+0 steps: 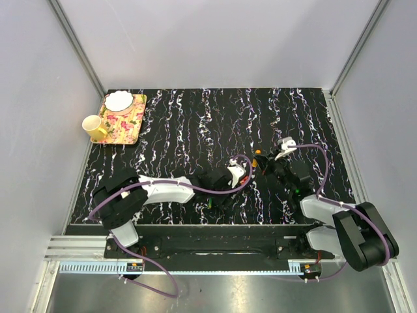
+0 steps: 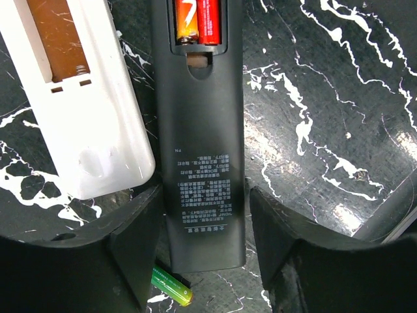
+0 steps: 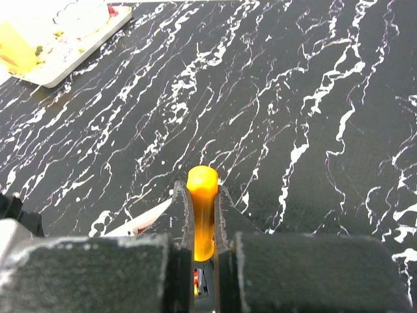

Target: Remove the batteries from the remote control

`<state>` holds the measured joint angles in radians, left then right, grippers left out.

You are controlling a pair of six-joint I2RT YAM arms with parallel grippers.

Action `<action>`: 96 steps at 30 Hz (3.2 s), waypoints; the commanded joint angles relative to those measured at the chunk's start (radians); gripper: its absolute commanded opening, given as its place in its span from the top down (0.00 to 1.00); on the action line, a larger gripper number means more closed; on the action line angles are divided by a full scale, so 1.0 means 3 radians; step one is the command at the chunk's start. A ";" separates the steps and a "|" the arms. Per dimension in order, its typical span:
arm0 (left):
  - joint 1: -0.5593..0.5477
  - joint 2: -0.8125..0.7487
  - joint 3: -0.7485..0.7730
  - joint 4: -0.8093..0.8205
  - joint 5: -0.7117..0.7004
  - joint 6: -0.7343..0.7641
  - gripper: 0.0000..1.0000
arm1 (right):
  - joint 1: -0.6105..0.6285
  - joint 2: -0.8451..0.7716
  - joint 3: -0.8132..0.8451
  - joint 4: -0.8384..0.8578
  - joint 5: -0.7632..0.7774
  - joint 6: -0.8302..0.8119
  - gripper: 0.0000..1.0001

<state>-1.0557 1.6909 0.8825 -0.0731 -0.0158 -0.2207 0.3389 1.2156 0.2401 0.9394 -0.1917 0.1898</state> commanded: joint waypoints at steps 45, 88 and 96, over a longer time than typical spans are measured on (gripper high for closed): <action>0.0119 0.0152 0.0172 0.0075 0.0237 -0.0093 0.62 | -0.0010 0.0090 0.0007 -0.0097 -0.0210 0.0527 1.00; 0.0226 0.0377 0.0269 -0.0140 0.0237 -0.0149 1.00 | -0.0097 -0.0243 0.0141 -0.0243 0.0469 0.0073 1.00; 0.0231 0.0387 0.0264 -0.0140 0.0257 -0.0144 1.00 | -0.0097 0.0110 0.0038 0.0361 0.0455 -0.0029 1.00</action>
<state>-0.9966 1.7584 0.9665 -0.1020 0.0658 -0.2565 0.3130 1.2129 0.2516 0.9150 -0.0879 0.2295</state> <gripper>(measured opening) 0.522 0.071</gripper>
